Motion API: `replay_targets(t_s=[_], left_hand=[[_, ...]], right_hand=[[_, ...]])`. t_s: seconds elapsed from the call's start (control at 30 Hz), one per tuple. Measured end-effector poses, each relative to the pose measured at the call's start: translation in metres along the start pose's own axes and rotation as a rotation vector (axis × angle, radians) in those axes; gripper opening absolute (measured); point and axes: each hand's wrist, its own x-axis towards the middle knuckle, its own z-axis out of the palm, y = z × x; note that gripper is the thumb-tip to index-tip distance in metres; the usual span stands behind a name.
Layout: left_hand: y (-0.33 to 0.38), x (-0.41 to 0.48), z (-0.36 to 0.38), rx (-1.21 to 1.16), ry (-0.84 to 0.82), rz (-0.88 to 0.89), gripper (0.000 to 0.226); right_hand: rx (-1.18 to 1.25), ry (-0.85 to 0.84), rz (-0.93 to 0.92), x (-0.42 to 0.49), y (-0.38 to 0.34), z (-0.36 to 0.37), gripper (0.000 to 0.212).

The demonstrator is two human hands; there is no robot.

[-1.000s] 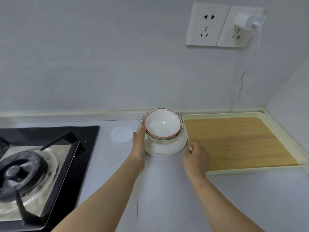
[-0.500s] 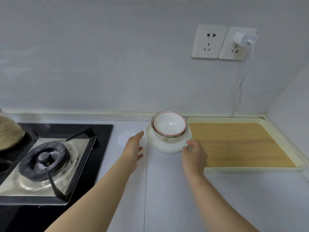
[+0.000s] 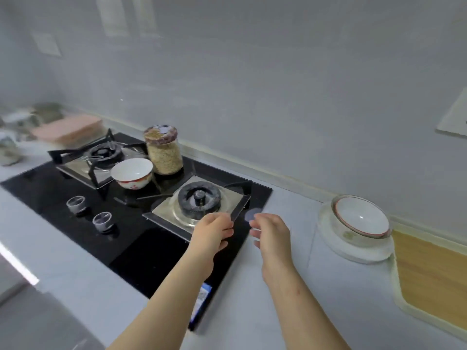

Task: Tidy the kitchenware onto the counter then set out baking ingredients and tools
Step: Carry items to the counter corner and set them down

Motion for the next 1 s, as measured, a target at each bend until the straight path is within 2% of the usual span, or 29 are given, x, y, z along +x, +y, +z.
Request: replay_targets(t_s=[0.3, 0.53, 0.77, 1.0], left_hand=[[-0.006, -0.068, -0.212, -0.221, 0.547, 0.068, 0.011], [-0.028, -0.144, -0.385, -0.398, 0.865, 0.132, 0.011], [-0.047, -0.235, -0.575, -0.431, 1.100, 0.146, 0.012], [-0.067, -0.288, -0.716, -0.503, 1.257, 0.116, 0.014]], right_hand=[[-0.225, -0.587, 0.107, -0.102, 0.043, 0.188, 0.012], [-0.295, -0.952, 0.099, -0.226, 0.091, 0.343, 0.018], [-0.402, -1.184, 0.147, -0.375, 0.143, 0.492, 0.016], [-0.490, -1.311, 0.148, -0.480, 0.180, 0.602, 0.016]])
